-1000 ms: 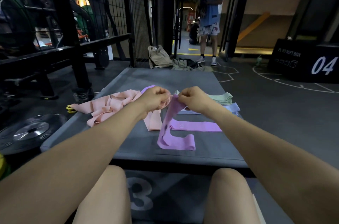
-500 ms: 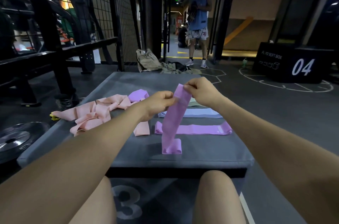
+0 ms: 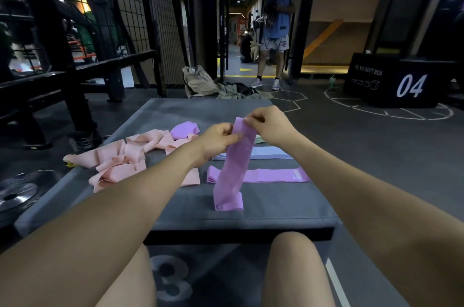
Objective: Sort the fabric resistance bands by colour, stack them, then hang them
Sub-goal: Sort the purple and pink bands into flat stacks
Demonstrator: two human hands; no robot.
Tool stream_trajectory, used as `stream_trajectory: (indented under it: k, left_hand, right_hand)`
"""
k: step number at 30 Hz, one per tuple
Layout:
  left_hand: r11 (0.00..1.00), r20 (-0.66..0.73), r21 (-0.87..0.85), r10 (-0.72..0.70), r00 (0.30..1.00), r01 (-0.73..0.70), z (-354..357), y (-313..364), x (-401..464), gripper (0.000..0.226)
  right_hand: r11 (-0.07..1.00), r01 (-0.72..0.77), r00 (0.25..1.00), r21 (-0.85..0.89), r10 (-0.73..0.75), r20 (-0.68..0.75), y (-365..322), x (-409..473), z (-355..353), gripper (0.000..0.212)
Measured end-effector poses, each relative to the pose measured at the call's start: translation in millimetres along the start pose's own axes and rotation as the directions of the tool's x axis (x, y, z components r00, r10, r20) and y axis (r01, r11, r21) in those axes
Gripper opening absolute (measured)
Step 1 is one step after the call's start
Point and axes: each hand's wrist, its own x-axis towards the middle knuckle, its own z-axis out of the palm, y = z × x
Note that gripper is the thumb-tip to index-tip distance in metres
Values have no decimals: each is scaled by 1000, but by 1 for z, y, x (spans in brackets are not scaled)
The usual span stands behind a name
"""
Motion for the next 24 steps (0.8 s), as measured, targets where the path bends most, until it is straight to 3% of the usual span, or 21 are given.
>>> stream_trajectory:
  k: [6, 9, 14, 17, 21, 24]
  left_hand:
    - [998, 54, 42, -54, 997, 52, 2, -11, -3, 20]
    - [998, 76, 4, -58, 995, 58, 1, -12, -4, 6]
    - [977, 95, 170, -146, 985, 129, -13, -22, -3, 14]
    - [905, 71, 366, -259, 963, 216, -24, -36, -1, 48]
    - [820, 26, 457, -399, 917, 344, -35, -50, -5, 30]
    - [822, -22, 407, -428, 904, 399, -43, -60, -4, 33]
  right_hand:
    - [997, -24, 994, 75, 32, -107, 1, 3, -4, 19]
    - [989, -96, 969, 114, 119, -217, 16, 8, -11, 18]
    - [914, -265, 855, 306, 370, -363, 54, 9, -23, 17]
    - [849, -364, 770, 382, 505, -390, 79, 2, -28, 18]
    - [770, -460, 680, 442, 626, -382, 111, -9, -32, 22]
    - [736, -505, 644, 451, 669, -370, 127, -16, -32, 22]
